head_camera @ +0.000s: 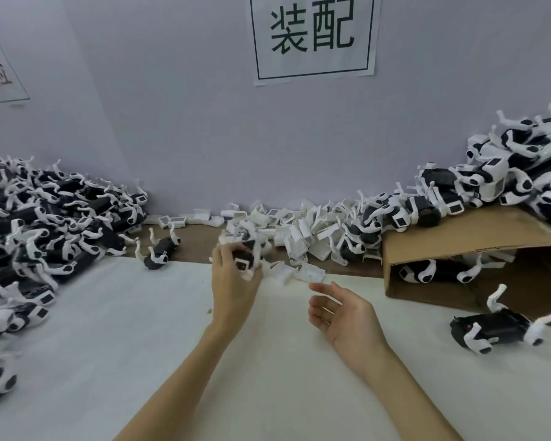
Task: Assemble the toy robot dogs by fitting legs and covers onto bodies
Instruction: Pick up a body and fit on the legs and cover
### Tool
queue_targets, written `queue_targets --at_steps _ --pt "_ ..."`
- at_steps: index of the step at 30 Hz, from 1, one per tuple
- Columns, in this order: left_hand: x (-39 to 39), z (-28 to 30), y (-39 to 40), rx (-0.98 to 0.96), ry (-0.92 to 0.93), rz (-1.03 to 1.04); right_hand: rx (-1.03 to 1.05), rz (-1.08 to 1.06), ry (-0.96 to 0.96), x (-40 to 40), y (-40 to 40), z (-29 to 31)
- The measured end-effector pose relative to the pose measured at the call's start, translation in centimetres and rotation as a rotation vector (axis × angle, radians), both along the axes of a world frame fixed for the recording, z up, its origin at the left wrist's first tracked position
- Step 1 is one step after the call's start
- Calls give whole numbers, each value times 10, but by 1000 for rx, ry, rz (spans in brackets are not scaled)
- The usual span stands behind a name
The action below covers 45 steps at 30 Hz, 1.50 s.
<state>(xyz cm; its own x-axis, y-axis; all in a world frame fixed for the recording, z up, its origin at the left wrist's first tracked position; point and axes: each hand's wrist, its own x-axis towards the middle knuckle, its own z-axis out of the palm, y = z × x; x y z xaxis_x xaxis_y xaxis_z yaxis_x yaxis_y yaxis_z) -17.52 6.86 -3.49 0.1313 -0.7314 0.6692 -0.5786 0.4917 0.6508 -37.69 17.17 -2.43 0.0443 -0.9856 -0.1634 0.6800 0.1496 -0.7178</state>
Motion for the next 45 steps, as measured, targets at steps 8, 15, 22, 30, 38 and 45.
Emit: queue_targets --at_steps 8,15,22,30,38,45 --pt "-46 9 66 157 219 -435 -5 -334 302 -22 9 9" --pt "-42 17 75 504 396 -685 -173 9 314 -50 16 12" --pt "-41 10 67 694 530 -744 -211 -40 441 -38 18 -11" --pt "-34 17 68 606 338 -791 -227 -15 591 -39 30 2" --pt "-20 19 62 684 288 -900 -230 106 566 -45 41 15" --pt "-1 23 50 790 567 -1244 -278 373 383 -68 45 15"
